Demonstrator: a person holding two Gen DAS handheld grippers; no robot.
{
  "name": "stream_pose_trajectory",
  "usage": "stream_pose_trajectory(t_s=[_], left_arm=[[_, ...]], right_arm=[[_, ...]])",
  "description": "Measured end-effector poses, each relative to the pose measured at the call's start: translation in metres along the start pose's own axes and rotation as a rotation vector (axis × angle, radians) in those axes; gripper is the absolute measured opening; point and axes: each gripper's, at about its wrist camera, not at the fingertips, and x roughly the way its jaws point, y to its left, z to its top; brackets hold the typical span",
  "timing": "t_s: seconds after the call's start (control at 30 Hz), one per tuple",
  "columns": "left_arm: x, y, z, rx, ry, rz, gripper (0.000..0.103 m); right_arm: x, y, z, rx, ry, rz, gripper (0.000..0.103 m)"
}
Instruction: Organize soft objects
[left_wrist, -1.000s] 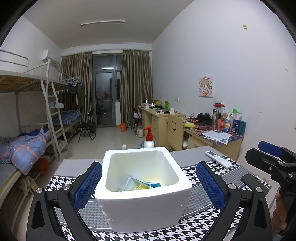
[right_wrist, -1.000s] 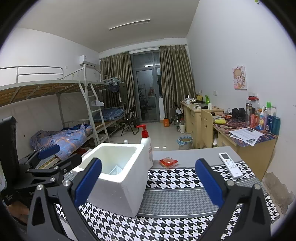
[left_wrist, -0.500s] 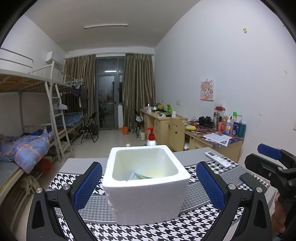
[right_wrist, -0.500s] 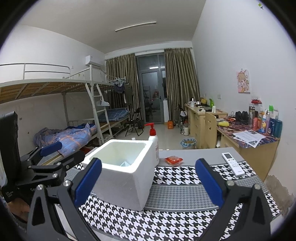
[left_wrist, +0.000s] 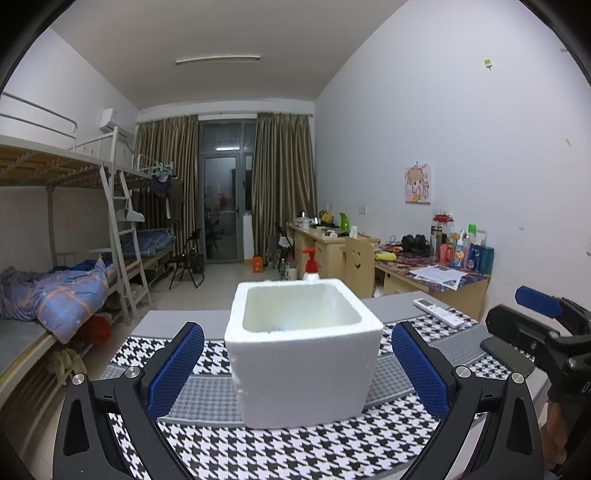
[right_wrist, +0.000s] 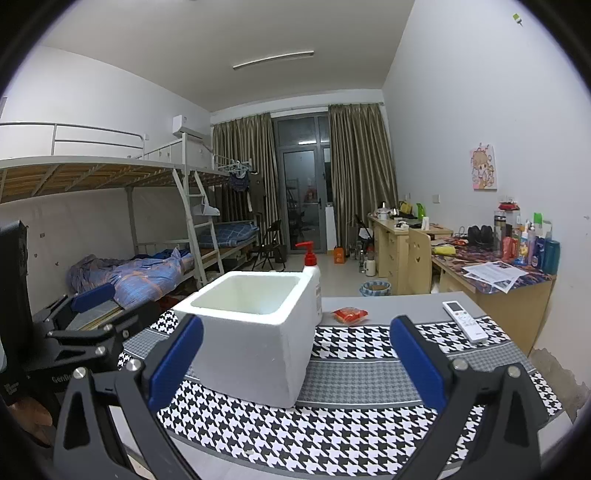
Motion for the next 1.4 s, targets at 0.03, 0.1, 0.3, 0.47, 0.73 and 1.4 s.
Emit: stream_pose_trajectory(t_s=[0.03, 0.1, 0.3, 0.47, 0.73, 1.4], left_arm=[[-0.001, -0.001, -0.001, 0.001, -0.002, 0.002, 0.102], [-0.004, -0.002, -0.004, 0.004, -0.007, 0.008, 0.102], [-0.014, -0.001, -0.012, -0.003, -0.019, 0.013, 0.102], [-0.022, -0.003, -0.016, 0.004, -0.033, 0.006, 0.102], [-0.035, -0.001, -0.022, 0.005, -0.041, 0.014, 0.102], [-0.043, -0.004, -0.028, 0.011, -0.028, 0.002, 0.102]], right_arm=[[-0.001, 0.002, -0.001, -0.003, -0.001, 0.0, 0.102], [-0.003, 0.003, -0.003, -0.008, -0.004, 0.0, 0.102], [-0.008, 0.007, -0.01, -0.001, -0.003, 0.009, 0.102], [-0.012, 0.009, -0.013, -0.005, -0.008, 0.008, 0.102], [-0.016, 0.01, -0.016, -0.004, -0.004, 0.011, 0.102], [-0.027, 0.011, -0.022, -0.004, -0.011, 0.017, 0.102]])
